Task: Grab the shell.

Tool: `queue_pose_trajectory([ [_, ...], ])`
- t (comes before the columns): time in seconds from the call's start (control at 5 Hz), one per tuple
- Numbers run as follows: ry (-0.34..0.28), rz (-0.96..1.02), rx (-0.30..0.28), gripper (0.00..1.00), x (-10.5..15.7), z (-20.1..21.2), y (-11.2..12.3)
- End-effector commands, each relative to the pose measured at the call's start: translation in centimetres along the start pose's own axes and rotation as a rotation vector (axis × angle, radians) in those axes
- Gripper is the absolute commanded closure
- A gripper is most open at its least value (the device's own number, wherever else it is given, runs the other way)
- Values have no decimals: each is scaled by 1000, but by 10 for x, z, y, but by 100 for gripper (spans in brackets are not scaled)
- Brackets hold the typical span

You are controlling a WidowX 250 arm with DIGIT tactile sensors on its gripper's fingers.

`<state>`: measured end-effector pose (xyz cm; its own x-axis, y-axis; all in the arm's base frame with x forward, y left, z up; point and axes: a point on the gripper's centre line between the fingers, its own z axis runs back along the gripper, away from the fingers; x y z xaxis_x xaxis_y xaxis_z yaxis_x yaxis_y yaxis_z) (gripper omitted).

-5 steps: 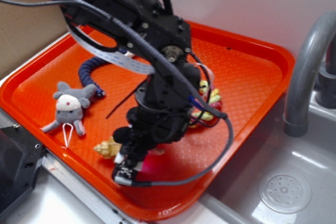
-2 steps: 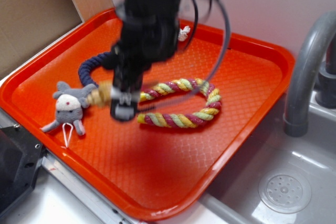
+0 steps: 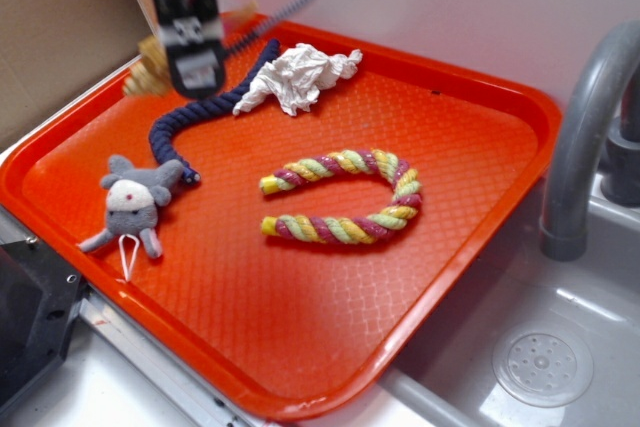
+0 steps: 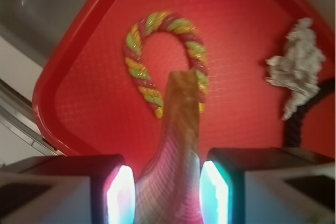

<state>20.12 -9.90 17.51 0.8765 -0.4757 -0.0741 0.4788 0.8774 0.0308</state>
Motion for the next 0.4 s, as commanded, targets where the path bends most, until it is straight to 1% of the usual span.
queue_pose_trajectory([
  [0.0, -167, 151, 17, 100, -20, 30, 15],
  [0.2, -167, 102, 11, 100, -17, 22, 15],
])
